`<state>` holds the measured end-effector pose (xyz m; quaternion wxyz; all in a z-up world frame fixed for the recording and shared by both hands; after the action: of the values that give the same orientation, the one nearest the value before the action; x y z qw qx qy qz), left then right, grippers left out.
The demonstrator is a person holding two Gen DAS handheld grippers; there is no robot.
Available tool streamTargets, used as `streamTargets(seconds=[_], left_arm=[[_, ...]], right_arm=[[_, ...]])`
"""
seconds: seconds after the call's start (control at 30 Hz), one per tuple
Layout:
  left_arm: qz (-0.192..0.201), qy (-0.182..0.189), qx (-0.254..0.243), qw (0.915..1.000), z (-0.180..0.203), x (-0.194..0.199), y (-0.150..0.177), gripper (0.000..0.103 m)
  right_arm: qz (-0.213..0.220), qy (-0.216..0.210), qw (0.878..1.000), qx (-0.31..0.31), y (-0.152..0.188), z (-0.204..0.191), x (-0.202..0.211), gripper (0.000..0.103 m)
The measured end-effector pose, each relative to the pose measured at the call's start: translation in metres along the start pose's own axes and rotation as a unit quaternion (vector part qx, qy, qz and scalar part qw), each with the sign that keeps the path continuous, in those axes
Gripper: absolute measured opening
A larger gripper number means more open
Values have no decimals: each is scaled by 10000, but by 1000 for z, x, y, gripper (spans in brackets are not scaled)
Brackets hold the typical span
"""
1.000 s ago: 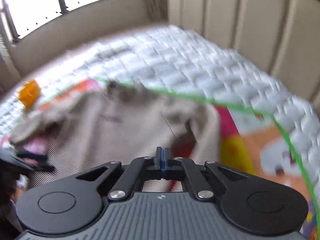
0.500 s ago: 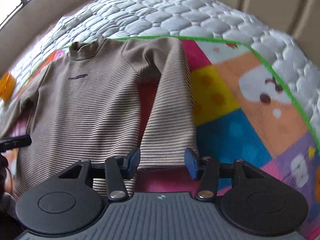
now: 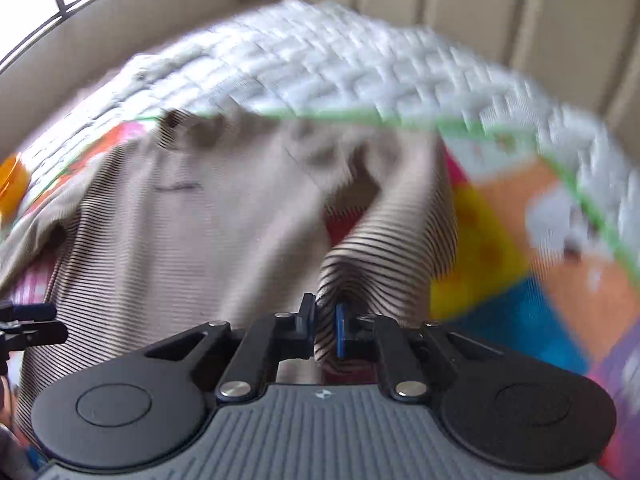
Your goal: Fold clothes
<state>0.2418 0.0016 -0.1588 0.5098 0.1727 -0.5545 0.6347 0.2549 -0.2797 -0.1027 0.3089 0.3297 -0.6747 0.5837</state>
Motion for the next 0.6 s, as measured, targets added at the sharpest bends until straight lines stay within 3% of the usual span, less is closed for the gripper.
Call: streamTargets(seconds=[0.17, 0.33, 0.5, 0.6], left_arm=[[-2, 30, 6, 10000, 0, 0, 0, 101], [-2, 140, 182, 9997, -3, 1, -2, 102], [13, 260, 293, 9992, -5, 2, -3, 102], [17, 331, 373, 9988, -7, 4, -4, 102]], right_arm=[[731, -396, 9950, 557, -82, -58, 41, 8], [1030, -804, 9842, 1198, -144, -132, 59, 8], [1102, -1117, 9722, 1737, -158, -198, 63, 10], [1025, -1118, 9724, 1775, -151, -202, 57, 14]])
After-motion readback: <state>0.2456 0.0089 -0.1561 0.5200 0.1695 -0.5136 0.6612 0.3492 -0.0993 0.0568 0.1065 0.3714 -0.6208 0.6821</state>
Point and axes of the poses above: each gripper's, at about its wrist camera, not at the fingertips, and x roughly against the way its jaws point, z to its right, y to its underside, the point moved 10 cm from there along -x, roughly the way its jaws point, and after that the axes turned 8 degrees about -x, right-handed, at the moved point
